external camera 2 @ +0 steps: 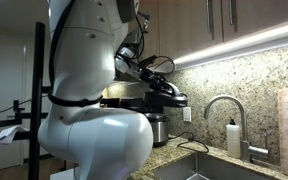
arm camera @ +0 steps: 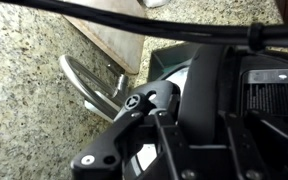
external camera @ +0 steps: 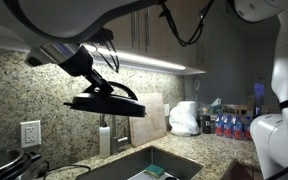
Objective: Remove the black lid from the rice cooker
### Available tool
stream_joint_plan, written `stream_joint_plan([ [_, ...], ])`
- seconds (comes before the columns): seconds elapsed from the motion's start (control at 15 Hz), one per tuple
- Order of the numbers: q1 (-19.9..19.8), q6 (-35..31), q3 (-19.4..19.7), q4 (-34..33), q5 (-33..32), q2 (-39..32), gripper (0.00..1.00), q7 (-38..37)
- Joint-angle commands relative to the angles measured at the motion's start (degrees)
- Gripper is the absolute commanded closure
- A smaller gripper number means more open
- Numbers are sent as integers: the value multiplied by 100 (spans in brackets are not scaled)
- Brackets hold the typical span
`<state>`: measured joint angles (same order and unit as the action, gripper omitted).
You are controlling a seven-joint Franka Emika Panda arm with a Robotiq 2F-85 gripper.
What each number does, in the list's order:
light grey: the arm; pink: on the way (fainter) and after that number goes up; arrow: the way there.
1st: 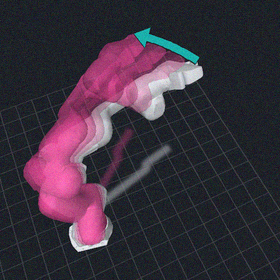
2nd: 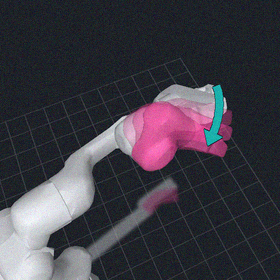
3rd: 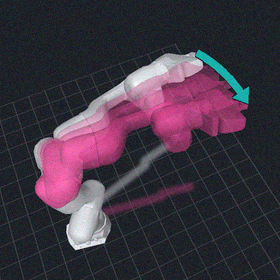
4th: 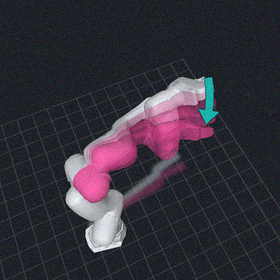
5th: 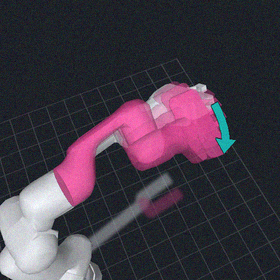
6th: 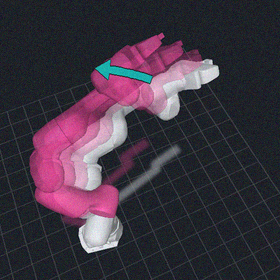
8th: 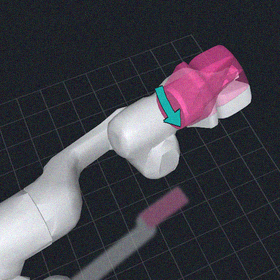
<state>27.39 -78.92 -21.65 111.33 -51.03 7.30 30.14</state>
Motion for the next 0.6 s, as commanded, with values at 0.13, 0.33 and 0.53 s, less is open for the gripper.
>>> stream_joint_plan([
  [0.13, -539, 151, 403, 510, -242, 883, 94, 344],
  [0.33, -854, 171, 826, 733, -463, 1292, 94, 596],
  [0.53, -1166, 43, 1332, 1032, -805, 1757, 94, 927],
])
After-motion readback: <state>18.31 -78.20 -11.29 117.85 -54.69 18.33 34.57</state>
